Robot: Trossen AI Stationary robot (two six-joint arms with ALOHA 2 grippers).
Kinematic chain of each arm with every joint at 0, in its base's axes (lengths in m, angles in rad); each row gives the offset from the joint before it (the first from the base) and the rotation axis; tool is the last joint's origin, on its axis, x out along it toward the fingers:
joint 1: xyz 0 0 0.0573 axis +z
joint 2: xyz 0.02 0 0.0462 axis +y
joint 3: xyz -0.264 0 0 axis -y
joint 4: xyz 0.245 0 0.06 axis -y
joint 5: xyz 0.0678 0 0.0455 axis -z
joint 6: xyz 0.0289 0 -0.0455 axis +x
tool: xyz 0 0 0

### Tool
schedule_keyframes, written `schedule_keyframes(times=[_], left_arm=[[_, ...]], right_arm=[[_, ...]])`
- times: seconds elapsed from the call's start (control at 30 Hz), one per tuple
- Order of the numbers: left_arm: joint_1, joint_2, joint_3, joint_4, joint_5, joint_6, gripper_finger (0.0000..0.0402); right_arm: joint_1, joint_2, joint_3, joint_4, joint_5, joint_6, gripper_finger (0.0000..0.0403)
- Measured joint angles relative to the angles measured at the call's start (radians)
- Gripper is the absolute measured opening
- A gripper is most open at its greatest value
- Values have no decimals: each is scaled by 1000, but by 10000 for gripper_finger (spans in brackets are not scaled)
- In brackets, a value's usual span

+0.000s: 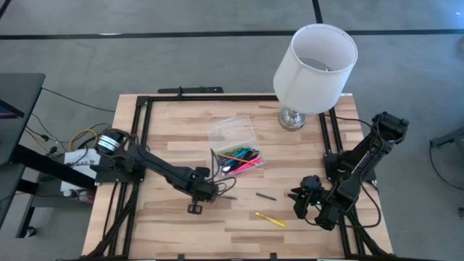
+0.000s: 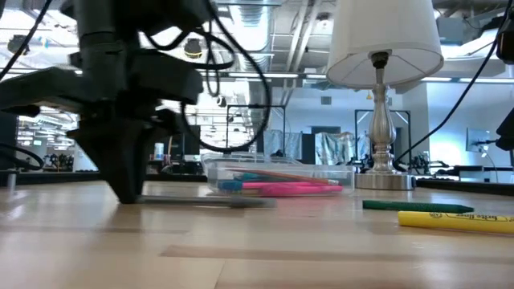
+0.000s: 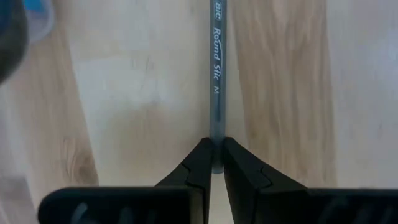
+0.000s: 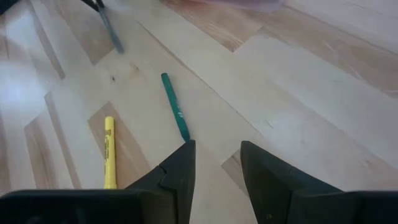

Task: Pick & place school supplies into a supply box
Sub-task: Move the gray ballpoint pen near the transparent supply box

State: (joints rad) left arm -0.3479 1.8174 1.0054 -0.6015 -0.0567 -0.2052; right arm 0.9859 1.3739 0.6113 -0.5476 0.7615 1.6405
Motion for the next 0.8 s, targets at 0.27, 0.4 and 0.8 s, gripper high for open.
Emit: schedule_keyframes(times=[0.27,0.4,0.8], left_arm=[[-12,-65,-48,71,-55,0,23],[-3,-69,-49,124,-68,40,33],[24,-72,-46,87,-59,29,141]], right_arm=[[-7,0,0,-2,-1,-1,120],[-21,0,0,-6,-1,-3,120],[-65,0,0,-8,-4,-79,120]])
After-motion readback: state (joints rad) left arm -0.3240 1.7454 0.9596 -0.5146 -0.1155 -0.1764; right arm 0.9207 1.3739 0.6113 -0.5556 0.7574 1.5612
